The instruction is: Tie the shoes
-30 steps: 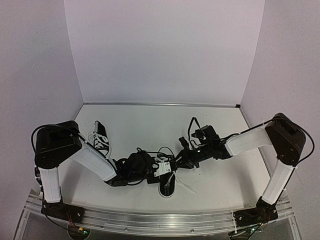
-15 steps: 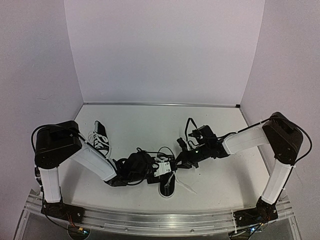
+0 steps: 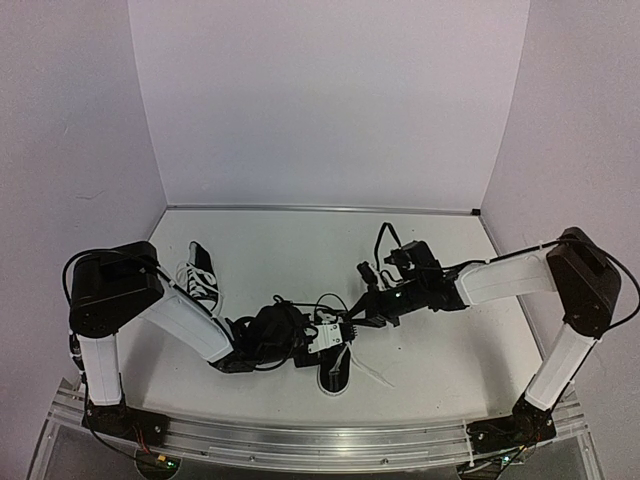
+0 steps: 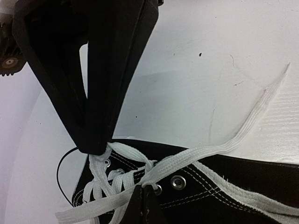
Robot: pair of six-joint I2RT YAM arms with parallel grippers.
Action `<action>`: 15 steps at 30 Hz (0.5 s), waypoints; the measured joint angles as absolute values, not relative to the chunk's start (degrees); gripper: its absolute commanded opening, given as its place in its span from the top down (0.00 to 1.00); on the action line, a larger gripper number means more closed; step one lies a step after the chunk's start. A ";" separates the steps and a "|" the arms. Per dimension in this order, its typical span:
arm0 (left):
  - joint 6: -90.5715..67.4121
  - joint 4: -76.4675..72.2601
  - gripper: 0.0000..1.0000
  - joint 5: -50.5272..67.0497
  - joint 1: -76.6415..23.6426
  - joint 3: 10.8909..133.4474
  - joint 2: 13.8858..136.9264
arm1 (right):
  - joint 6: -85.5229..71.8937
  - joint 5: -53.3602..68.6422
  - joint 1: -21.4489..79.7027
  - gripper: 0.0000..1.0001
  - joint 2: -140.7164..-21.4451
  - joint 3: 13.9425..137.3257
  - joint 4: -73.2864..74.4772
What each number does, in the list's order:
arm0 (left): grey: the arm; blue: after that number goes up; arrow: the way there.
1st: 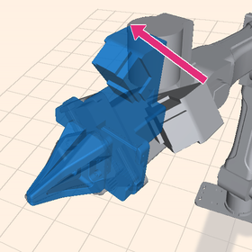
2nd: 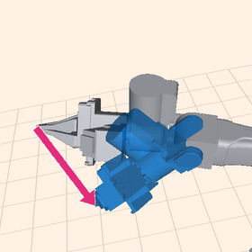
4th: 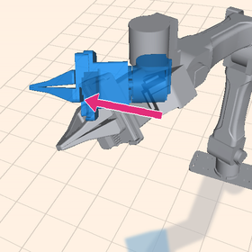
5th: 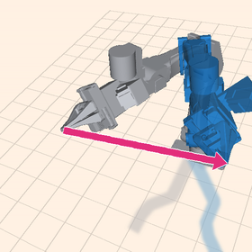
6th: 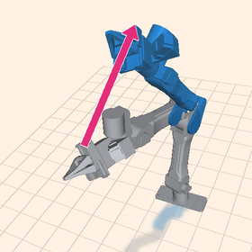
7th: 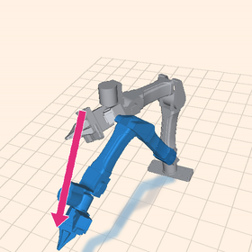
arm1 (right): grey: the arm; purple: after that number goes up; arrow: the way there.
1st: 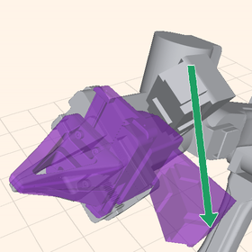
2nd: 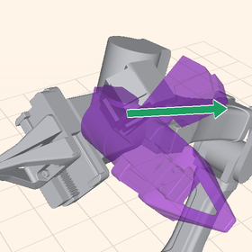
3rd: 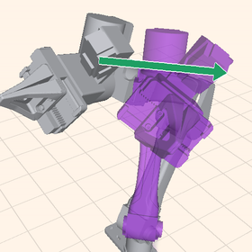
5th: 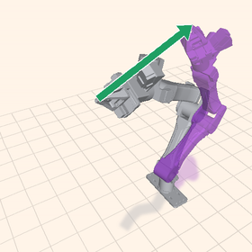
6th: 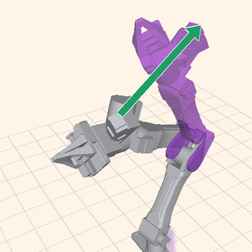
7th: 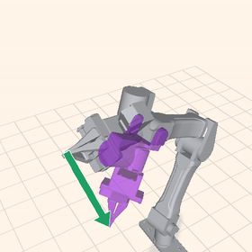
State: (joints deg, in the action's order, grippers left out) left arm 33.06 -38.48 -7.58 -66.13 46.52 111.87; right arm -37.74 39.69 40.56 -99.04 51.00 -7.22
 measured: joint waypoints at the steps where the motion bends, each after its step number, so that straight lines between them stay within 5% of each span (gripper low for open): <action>1: 33.06 -38.48 1.00 -7.60 -66.13 46.52 111.87 | -37.74 39.64 40.56 1.00 -98.94 51.00 -7.22; 15: 32.53 -40.18 1.00 -9.60 -66.32 48.98 113.43 | -37.78 39.46 40.58 1.00 -98.87 50.22 -7.26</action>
